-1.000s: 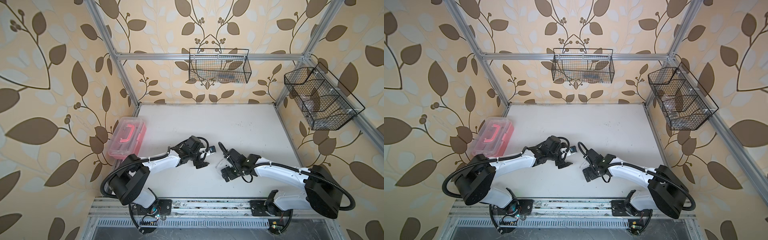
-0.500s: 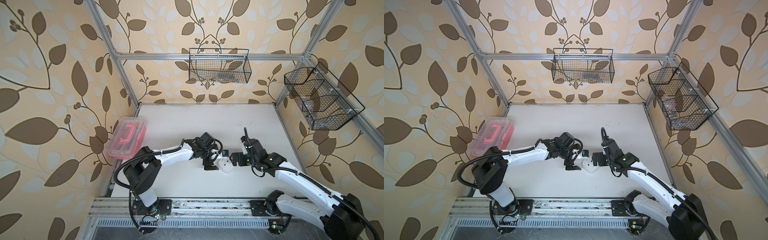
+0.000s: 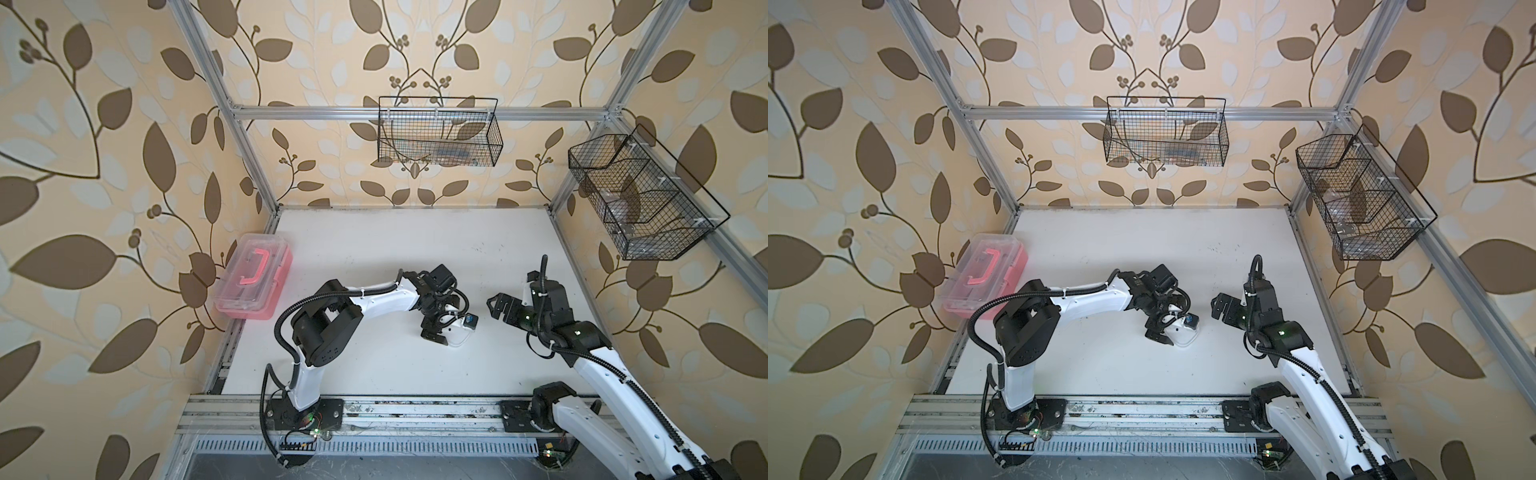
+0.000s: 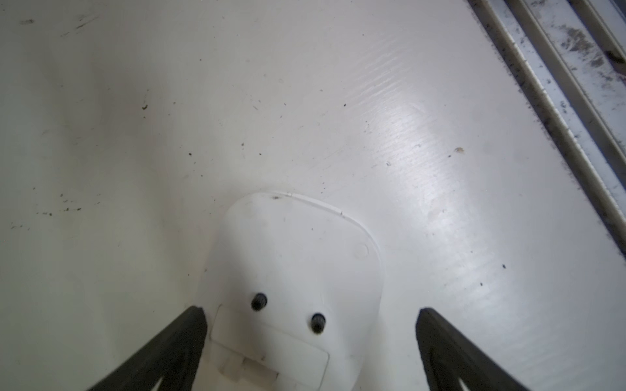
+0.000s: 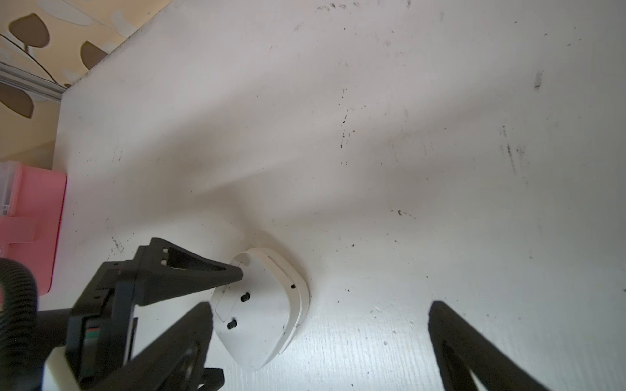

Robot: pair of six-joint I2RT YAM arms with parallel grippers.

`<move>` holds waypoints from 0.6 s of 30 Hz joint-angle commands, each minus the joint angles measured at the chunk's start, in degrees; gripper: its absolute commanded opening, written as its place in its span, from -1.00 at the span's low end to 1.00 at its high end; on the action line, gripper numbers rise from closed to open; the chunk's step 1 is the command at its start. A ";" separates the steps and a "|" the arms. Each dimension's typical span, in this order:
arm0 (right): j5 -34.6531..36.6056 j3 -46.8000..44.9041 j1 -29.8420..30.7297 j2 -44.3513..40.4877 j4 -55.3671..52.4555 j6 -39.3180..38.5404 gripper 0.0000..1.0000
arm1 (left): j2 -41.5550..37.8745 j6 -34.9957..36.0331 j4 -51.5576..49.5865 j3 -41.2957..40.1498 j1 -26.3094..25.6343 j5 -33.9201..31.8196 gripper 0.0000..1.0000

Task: Insert the battery into the alarm
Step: Adjust the alarm at the center of the board.

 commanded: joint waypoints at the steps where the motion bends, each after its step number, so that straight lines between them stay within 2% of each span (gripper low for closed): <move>1: -2.15 0.22 -0.13 0.45 -0.98 -0.86 1.00 | 1.58 4.01 -2.15 3.25 -0.65 -0.87 0.98; 10: -2.69 2.09 -0.26 2.71 -1.18 -3.38 1.00 | 5.36 3.49 -0.13 4.67 -2.02 -5.67 0.98; 18: -4.69 2.19 -0.78 5.13 0.69 -3.88 1.00 | 8.87 2.52 -4.00 7.77 -2.02 -6.89 0.96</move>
